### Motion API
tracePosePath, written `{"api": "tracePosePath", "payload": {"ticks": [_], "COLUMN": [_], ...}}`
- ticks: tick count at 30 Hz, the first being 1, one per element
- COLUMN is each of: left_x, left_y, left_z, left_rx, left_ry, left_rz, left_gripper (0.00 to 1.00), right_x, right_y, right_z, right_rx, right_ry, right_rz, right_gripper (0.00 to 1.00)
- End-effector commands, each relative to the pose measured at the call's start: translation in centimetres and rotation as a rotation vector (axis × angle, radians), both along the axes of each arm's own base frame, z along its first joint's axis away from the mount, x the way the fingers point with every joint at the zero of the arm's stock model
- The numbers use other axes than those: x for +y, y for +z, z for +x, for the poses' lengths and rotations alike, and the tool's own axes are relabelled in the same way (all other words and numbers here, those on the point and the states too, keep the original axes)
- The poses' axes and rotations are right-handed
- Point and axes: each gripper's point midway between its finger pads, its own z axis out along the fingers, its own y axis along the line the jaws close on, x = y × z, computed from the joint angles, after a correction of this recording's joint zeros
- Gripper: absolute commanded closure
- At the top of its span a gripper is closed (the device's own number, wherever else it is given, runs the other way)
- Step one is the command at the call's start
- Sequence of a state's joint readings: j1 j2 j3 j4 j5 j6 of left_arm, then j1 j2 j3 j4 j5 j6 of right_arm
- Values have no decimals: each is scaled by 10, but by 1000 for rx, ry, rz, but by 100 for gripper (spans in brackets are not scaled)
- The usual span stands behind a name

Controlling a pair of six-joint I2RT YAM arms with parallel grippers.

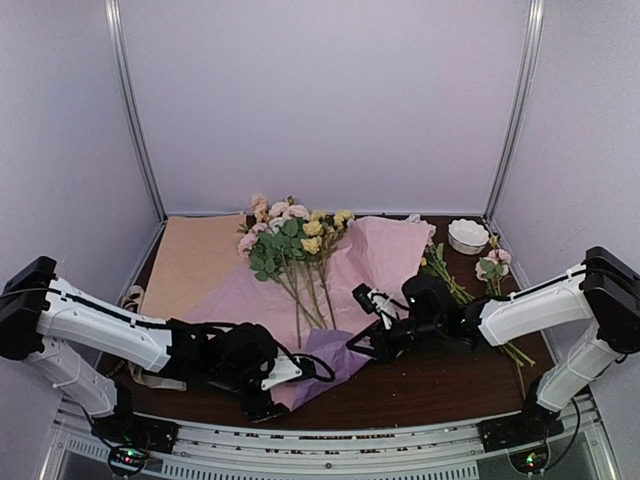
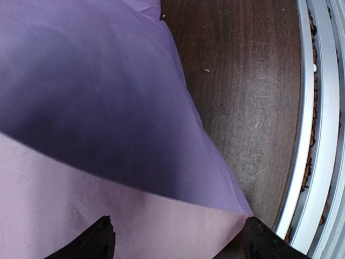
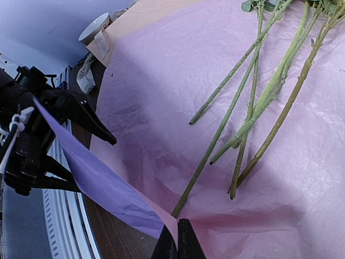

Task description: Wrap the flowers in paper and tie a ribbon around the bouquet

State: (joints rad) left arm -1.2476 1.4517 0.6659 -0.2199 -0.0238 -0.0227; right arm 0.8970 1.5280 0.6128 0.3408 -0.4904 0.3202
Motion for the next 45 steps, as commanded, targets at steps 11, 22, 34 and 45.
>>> {"api": "tracePosePath", "payload": {"ticks": [11, 22, 34, 45], "left_x": [-21, -28, 13, 24], "left_y": [44, -11, -5, 16], "left_z": [-16, 9, 15, 22], "left_rx": [-1, -31, 14, 75], "left_ry": [-40, 55, 201, 216], "left_rz": [-286, -77, 8, 156], "left_gripper": [3, 24, 100, 100], "right_x": [3, 1, -11, -22], "right_y": [10, 9, 10, 68], "right_z": [9, 12, -10, -5], "right_rx": [29, 37, 39, 125], "right_ry": [-30, -35, 94, 193], "right_rz": [41, 46, -43, 19], "right_gripper": [100, 100, 91, 62]}}
